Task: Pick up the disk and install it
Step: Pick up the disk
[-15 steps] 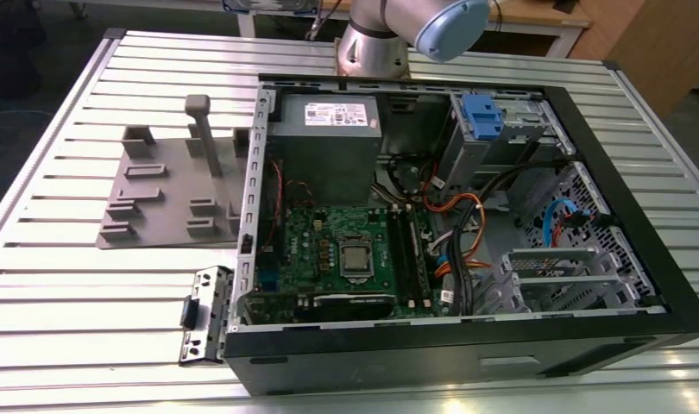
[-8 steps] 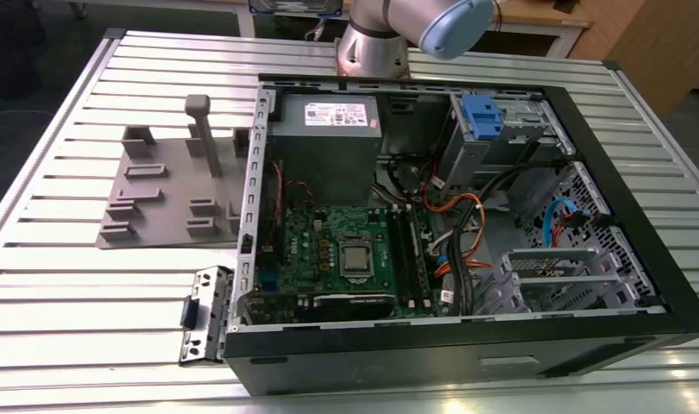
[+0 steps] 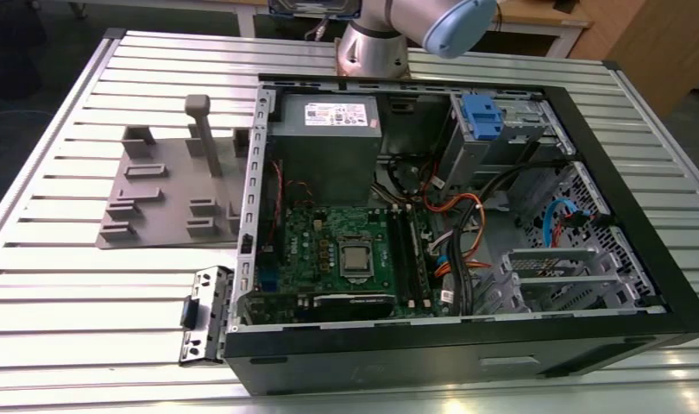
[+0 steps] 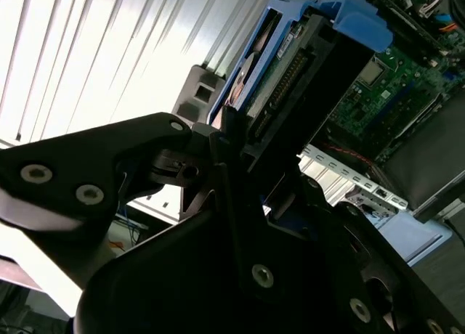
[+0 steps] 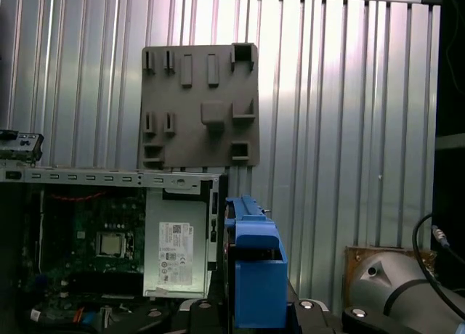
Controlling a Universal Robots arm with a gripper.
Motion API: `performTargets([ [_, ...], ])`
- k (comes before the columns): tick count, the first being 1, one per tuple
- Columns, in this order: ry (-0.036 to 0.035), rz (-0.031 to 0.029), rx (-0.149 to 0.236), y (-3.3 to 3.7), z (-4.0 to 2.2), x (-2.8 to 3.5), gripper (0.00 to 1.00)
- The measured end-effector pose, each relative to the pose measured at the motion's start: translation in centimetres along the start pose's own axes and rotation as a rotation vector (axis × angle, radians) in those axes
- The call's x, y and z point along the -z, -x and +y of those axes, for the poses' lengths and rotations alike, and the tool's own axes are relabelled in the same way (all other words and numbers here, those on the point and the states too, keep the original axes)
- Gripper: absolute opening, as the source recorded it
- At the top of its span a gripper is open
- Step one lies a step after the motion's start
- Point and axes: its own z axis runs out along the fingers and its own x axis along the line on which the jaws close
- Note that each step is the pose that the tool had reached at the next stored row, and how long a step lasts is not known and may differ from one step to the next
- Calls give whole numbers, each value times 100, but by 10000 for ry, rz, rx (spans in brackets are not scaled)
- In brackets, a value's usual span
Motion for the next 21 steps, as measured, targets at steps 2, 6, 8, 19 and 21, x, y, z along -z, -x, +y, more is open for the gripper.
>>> performTargets([
  [2,2,0,-1,-3,-58,0,36],
  [6,5,0,0,-8,-173,0,36],
  [8,6,0,-1,-10,-228,0,36],
  [19,12,0,0,-21,-488,0,36],
  [21,13,-1,0,-24,-533,0,36],
])
